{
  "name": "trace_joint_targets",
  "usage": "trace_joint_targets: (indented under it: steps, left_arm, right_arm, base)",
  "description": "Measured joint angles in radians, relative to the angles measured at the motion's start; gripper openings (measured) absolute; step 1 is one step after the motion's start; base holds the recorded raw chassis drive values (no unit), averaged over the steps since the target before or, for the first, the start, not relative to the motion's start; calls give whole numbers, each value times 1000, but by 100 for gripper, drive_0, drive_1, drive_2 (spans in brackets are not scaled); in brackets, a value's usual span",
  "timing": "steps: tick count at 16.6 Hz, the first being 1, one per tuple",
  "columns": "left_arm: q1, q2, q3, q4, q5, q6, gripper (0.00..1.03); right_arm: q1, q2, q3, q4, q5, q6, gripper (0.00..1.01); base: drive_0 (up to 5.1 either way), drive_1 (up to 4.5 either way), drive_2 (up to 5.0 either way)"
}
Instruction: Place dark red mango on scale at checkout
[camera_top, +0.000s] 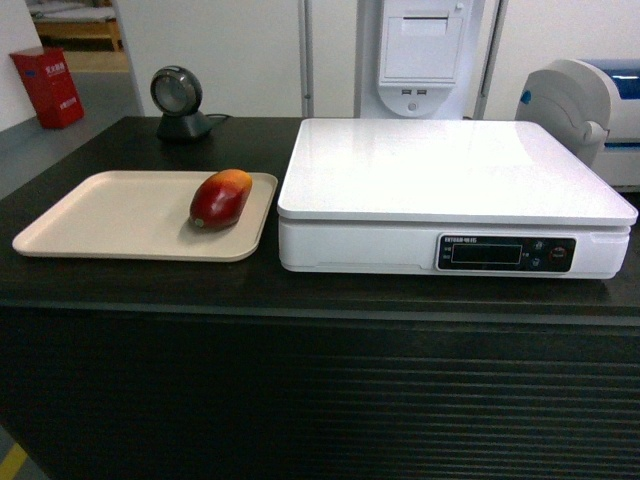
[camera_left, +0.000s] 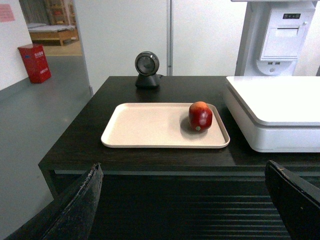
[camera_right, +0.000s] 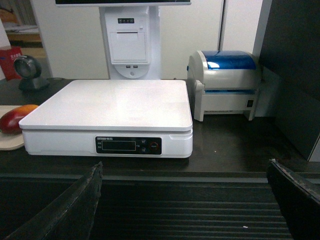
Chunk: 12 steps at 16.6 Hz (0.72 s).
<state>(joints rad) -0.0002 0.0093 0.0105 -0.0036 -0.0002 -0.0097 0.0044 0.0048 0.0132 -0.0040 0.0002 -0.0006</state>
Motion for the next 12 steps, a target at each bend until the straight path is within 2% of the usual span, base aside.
trace_joint_targets:
  steps: [2, 3, 4, 5, 6, 8, 10, 12]
  left_arm:
    - [0, 0, 0, 0, 0, 0, 98]
    - [-40, 26, 31, -110, -103, -21, 98]
    - [-153, 159, 98, -218, -309, -88, 98]
    - [-210, 218, 113, -203, -422, -116, 98]
    - [-239, 248, 120, -165, -507, -127, 98]
    - [-244, 332, 169, -36, -487, -121, 98]
    - [-181, 509, 195, 146, -375, -86, 98]
    - [-143, 619, 215, 247, -311, -65, 98]
  right_arm:
    - [0, 0, 0, 0, 0, 0, 98]
    - [0, 0, 0, 0, 0, 0, 98]
    - [0, 0, 0, 0, 0, 0, 98]
    - [0, 0, 0, 1, -1, 0, 98]
    - [-1, 0, 0, 0, 0, 0, 98]
    - [-5, 0, 0, 0, 0, 0, 98]
    - [-5, 0, 0, 0, 0, 0, 98]
    - [-5, 0, 0, 0, 0, 0, 98]
  base:
    - [0, 0, 0]
    - [0, 0, 0]
    - [0, 0, 0]
    - [0, 0, 0]
    - [0, 0, 0]
    - [0, 0, 0]
    - [0, 0, 0]
    - [0, 0, 0]
